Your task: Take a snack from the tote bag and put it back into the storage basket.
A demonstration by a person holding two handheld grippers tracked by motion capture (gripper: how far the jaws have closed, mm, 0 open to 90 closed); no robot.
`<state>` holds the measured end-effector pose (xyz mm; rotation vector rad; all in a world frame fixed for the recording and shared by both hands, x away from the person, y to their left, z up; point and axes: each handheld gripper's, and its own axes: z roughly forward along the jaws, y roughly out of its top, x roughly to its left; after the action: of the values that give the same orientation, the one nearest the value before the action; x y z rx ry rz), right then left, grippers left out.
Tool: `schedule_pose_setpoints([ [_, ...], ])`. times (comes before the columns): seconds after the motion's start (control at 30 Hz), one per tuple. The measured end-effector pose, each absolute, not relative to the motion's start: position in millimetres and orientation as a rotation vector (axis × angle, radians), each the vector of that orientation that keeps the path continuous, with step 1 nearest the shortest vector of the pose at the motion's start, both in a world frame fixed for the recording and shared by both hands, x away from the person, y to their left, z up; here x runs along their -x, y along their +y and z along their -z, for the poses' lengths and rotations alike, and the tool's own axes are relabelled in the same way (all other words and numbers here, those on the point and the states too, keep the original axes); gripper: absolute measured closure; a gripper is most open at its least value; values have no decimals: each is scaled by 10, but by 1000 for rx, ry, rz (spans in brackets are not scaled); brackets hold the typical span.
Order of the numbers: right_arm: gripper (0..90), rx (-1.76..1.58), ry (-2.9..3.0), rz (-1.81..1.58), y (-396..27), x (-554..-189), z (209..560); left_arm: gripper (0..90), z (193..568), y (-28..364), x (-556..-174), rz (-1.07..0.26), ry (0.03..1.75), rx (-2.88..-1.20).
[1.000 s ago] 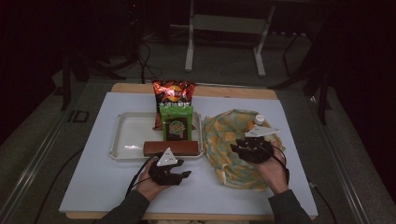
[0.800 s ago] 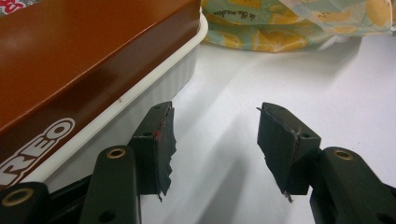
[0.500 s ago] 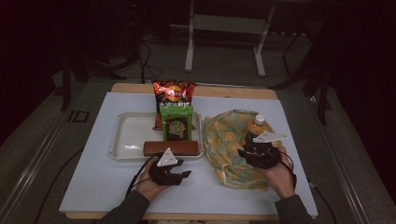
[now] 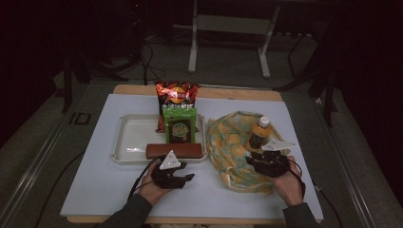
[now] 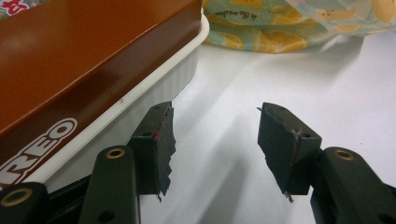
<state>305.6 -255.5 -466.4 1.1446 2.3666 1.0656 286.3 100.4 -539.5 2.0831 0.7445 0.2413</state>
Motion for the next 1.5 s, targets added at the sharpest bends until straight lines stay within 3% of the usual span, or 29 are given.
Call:
schedule_pose_setpoints([
  [0.87,671,-1227,2331,-1157,-2697,-2994,4875,451,5260,1016,-2847,-255,786,-2060],
  [1.5,672,-1239,2318,-1180,-2717,-2970,4855,456,4887,610,-2911,-257,679,-2053],
])
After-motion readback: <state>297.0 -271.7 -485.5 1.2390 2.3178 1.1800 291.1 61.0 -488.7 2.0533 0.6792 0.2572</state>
